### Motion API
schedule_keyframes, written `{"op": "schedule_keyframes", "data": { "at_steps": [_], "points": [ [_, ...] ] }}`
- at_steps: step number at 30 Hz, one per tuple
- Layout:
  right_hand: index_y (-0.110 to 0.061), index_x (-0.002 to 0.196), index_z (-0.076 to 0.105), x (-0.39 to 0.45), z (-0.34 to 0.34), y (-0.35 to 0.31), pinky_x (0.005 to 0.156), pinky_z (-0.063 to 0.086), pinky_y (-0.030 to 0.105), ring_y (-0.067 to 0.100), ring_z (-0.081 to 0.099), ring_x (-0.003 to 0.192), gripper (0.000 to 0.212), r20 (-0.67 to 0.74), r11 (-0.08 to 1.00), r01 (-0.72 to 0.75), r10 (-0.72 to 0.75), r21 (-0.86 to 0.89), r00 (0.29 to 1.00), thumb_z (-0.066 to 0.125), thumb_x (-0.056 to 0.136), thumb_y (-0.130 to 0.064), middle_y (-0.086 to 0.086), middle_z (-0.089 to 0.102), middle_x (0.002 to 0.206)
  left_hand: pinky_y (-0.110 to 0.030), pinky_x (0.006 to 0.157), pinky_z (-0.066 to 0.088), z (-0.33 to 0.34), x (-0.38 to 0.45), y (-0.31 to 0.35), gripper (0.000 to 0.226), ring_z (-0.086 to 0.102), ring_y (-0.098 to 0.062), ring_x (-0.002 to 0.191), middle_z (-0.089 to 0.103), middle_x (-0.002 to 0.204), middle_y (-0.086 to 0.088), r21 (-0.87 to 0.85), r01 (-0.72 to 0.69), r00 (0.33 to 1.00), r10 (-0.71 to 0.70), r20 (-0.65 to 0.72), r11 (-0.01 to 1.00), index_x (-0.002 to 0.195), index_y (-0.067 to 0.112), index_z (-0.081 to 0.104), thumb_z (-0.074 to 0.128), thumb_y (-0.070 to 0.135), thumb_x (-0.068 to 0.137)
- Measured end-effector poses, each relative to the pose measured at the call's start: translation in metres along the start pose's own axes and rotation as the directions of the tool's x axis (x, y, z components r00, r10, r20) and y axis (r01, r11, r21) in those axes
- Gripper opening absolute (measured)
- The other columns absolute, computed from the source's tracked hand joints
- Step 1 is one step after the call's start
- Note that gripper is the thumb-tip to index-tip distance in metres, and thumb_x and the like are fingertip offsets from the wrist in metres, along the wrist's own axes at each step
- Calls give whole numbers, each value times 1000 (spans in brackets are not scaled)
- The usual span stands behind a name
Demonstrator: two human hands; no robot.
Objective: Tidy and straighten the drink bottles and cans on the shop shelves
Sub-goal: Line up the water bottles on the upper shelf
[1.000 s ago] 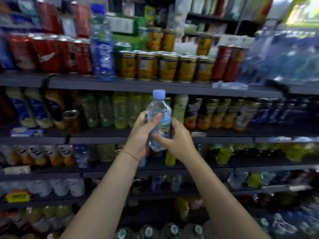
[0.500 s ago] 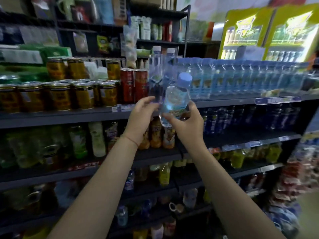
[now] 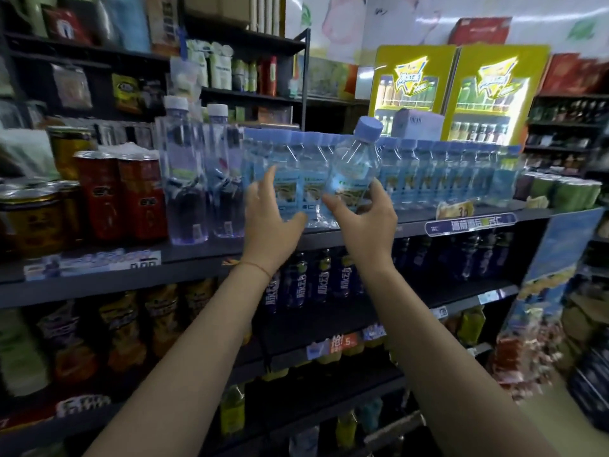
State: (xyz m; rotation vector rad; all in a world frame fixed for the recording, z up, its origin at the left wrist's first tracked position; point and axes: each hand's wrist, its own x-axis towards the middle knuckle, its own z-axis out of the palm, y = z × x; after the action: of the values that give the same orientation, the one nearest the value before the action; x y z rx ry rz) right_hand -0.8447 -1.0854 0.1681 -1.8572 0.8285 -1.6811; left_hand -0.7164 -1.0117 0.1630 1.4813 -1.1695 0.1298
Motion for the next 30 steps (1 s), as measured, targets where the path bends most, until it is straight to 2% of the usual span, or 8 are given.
{"op": "schedule_keyframes", "data": {
  "at_steps": [3, 6, 10, 15, 19, 24, 28, 30],
  "points": [
    [-22, 125, 59, 27, 1, 21, 86, 54, 36, 11, 60, 106, 68, -10, 999, -34, 34, -27, 999, 72, 75, -66, -6, 63, 116, -49, 108, 39, 26, 15, -6, 97, 27, -34, 143, 14, 159, -16, 128, 20, 999, -14, -41, 992, 156, 35, 4, 71, 21, 87],
    [-19, 139, 52, 51, 4, 42, 93, 44, 25, 11, 51, 121, 76, 45, 997, -67, 69, -49, 997, 74, 78, -59, -4, 56, 132, -60, 105, 39, 46, 24, -9, 110, 29, -41, 142, 17, 158, -22, 295, 69, 988, -25, -150, 953, 155, 34, -6, 77, 29, 83],
    [-17, 147, 45, 77, 11, 63, 108, 44, 39, 18, 45, 135, 87, 186, 995, -75, 85, -60, 979, 74, 78, -62, 1, 49, 146, -58, 106, 41, 64, 29, -7, 122, 31, -41, 142, 17, 158, -25, 429, 133, 961, -11, -276, 894, 155, 30, -12, 81, 42, 77],
    [-15, 150, 39, 89, 19, 81, 101, 44, 35, 20, 42, 138, 92, 398, 995, 4, 36, -99, 917, 69, 79, -64, 2, 43, 152, -55, 105, 44, 79, 29, -9, 131, 30, -39, 143, 14, 160, -22, 462, 201, 932, -23, -362, 864, 153, 35, -18, 81, 57, 70],
    [-14, 151, 35, 91, 18, 90, 91, 46, 31, 22, 46, 132, 84, 464, 989, 107, -46, -106, 885, 62, 87, -62, 5, 42, 149, -56, 106, 43, 84, 25, -9, 129, 27, -37, 146, 13, 160, -20, 427, 236, 908, -42, -417, 873, 153, 38, -16, 81, 55, 70],
    [-12, 157, 20, 92, 14, 97, 105, 42, 39, 27, 36, 140, 81, 559, 984, 152, -73, -95, 826, 58, 95, -49, 10, 31, 156, -51, 104, 44, 90, 23, -2, 127, 26, -32, 146, 14, 161, -17, 469, 285, 889, -47, -456, 836, 156, 33, -13, 81, 54, 72],
    [-11, 156, 21, 91, 12, 96, 105, 41, 39, 27, 38, 138, 79, 552, 983, 157, -81, -91, 830, 58, 96, -48, 11, 35, 152, -51, 94, 52, 88, 22, 1, 128, 38, -32, 140, 16, 161, -15, 536, 349, 886, -85, -455, 768, 156, 33, -15, 77, 61, 71],
    [-12, 155, 22, 87, 10, 97, 108, 37, 42, 27, 37, 138, 78, 537, 989, 135, -85, -56, 839, 59, 96, -46, 10, 38, 151, -50, 96, 51, 86, 20, 4, 128, 39, -31, 140, 15, 162, -15, 563, 368, 892, -110, -438, 740, 155, 32, -16, 75, 64, 72]
  ]
}}
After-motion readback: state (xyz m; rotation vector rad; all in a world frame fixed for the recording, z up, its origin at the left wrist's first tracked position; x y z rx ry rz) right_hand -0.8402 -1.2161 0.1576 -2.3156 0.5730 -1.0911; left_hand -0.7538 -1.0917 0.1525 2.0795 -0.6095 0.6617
